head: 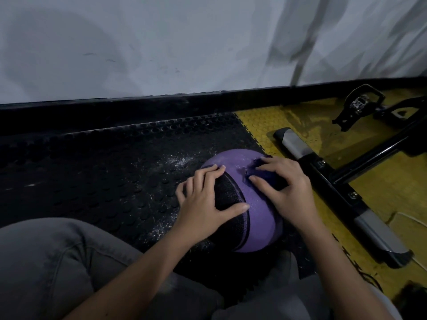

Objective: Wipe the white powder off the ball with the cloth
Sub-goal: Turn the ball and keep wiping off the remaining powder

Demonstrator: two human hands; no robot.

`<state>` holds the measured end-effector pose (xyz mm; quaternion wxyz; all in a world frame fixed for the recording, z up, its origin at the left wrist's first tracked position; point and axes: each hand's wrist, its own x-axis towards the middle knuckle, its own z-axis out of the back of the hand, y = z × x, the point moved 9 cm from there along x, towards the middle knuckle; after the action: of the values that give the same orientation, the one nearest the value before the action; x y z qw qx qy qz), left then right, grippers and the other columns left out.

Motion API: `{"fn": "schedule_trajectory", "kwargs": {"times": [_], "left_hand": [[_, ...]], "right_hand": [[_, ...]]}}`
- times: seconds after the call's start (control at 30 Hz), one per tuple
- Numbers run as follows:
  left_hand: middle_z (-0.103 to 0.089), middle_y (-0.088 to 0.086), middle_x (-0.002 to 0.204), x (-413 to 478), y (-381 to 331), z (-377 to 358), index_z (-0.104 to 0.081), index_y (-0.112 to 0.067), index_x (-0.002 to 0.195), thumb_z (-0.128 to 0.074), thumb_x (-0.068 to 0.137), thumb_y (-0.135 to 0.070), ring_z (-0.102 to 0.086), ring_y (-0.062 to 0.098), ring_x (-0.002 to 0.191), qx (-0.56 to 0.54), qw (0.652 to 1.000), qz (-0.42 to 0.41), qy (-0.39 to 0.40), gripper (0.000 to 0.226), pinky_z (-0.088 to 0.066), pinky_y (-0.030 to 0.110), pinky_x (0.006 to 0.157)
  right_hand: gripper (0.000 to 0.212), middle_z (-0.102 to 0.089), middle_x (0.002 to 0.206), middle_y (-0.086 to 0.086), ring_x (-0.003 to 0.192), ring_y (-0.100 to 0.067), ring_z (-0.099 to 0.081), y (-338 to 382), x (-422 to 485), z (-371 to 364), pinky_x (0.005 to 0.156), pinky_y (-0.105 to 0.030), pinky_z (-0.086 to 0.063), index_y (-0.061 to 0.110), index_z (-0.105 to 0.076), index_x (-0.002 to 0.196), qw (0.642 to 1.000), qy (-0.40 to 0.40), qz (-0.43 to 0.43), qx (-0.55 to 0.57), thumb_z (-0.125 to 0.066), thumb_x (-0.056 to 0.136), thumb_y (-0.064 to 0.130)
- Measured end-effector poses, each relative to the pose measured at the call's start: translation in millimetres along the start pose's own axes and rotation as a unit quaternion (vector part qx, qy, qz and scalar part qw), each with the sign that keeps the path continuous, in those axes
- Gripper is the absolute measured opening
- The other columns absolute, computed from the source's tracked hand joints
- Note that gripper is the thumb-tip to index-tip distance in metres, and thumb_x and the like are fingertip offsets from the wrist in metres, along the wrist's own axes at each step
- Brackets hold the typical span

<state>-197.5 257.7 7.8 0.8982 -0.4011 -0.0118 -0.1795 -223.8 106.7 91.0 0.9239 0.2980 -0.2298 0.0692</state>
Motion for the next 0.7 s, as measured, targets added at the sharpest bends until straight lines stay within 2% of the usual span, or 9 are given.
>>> {"fn": "schedule_trajectory", "kwargs": {"times": [0.07,0.17,0.2,0.27,0.33,0.47,0.57,0.63,0.7], "left_hand": [[-0.019,-0.025,0.134,-0.4,-2.7,0.1,-0.025,-0.040,0.138,-0.030,0.054,-0.088,-0.017,0.000,0.126,0.000,1.000,-0.004,0.001,0.097,-0.003,0.035,0.107],[-0.017,-0.023,0.136,-2.1,-6.7,-1.7,-0.021,-0.040,0.140,-0.026,0.054,-0.089,-0.016,0.002,0.128,0.024,1.000,-0.010,0.011,0.099,-0.002,0.037,0.109],[-0.016,-0.022,0.136,-2.3,-6.8,-2.9,-0.020,-0.039,0.140,-0.025,0.054,-0.089,-0.015,0.003,0.129,0.033,0.999,-0.010,0.013,0.100,-0.001,0.038,0.110],[-0.017,-0.020,0.137,-2.7,-5.7,-3.3,-0.020,-0.037,0.141,-0.023,0.053,-0.089,-0.015,0.005,0.129,0.041,0.999,-0.004,0.010,0.101,-0.001,0.039,0.110],[-0.020,-0.018,0.137,-2.3,-3.9,-1.1,-0.023,-0.035,0.140,-0.023,0.052,-0.089,-0.018,0.006,0.129,0.039,0.999,0.006,-0.001,0.103,-0.002,0.038,0.109],[-0.024,-0.018,0.135,-1.1,-1.1,1.8,-0.028,-0.036,0.137,-0.027,0.051,-0.088,-0.022,0.006,0.127,0.026,1.000,0.016,-0.006,0.101,-0.004,0.038,0.108],[-0.021,-0.021,0.134,-0.5,-3.5,-0.6,-0.025,-0.039,0.137,-0.029,0.050,-0.088,-0.019,0.004,0.127,0.011,1.000,0.010,0.011,0.100,-0.003,0.038,0.109],[-0.020,-0.021,0.134,-0.5,-5.8,-2.0,-0.024,-0.040,0.138,-0.029,0.050,-0.089,-0.017,0.003,0.127,0.008,1.000,0.009,0.014,0.101,0.000,0.038,0.109],[-0.020,-0.021,0.133,-0.9,-6.6,-2.9,-0.024,-0.039,0.138,-0.028,0.049,-0.089,-0.016,0.003,0.127,0.008,1.000,0.011,0.011,0.101,0.001,0.036,0.108]], "right_hand": [[0.017,-0.062,0.096,0.010,0.098,-0.015,-0.055,-22.0,4.5,8.3,0.084,-0.027,-0.041,0.023,-0.067,0.091,0.998,-0.024,-0.062,-0.006,-0.067,0.080,0.036],[0.015,-0.061,0.087,-0.003,0.090,-0.024,-0.055,-67.2,4.6,20.0,0.070,-0.031,-0.039,0.015,-0.063,0.086,0.976,-0.059,-0.207,-0.032,-0.065,0.085,0.029],[0.016,-0.060,0.087,-0.005,0.089,-0.025,-0.055,-72.3,3.3,20.3,0.069,-0.031,-0.039,0.013,-0.063,0.086,0.973,-0.058,-0.222,-0.036,-0.064,0.086,0.028],[0.014,-0.058,0.088,-0.002,0.088,-0.022,-0.053,-55.6,1.8,18.3,0.069,-0.024,-0.037,0.013,-0.063,0.086,0.980,-0.051,-0.184,-0.058,-0.064,0.086,0.026],[0.016,-0.056,0.089,0.003,0.087,-0.018,-0.049,-20.8,-2.0,13.1,0.073,-0.014,-0.033,0.012,-0.067,0.087,0.990,-0.055,-0.103,-0.073,-0.065,0.085,0.027],[0.032,-0.059,0.094,0.003,0.091,-0.012,-0.044,25.8,-17.5,-5.6,0.082,-0.009,-0.032,0.010,-0.071,0.090,0.993,-0.016,0.047,-0.110,-0.057,0.084,0.038],[0.028,-0.053,0.094,0.006,0.092,-0.010,-0.040,-5.7,-4.8,9.2,0.080,-0.016,-0.033,0.009,-0.070,0.093,0.994,-0.037,-0.032,-0.101,-0.063,0.084,0.034],[0.022,-0.052,0.092,0.005,0.092,-0.016,-0.043,-35.2,4.5,21.2,0.075,-0.022,-0.031,0.008,-0.070,0.093,0.987,-0.059,-0.118,-0.092,-0.066,0.084,0.027],[0.019,-0.053,0.089,0.004,0.091,-0.021,-0.047,-42.6,5.0,23.0,0.072,-0.021,-0.028,0.008,-0.069,0.092,0.983,-0.073,-0.145,-0.086,-0.067,0.084,0.025]]}}
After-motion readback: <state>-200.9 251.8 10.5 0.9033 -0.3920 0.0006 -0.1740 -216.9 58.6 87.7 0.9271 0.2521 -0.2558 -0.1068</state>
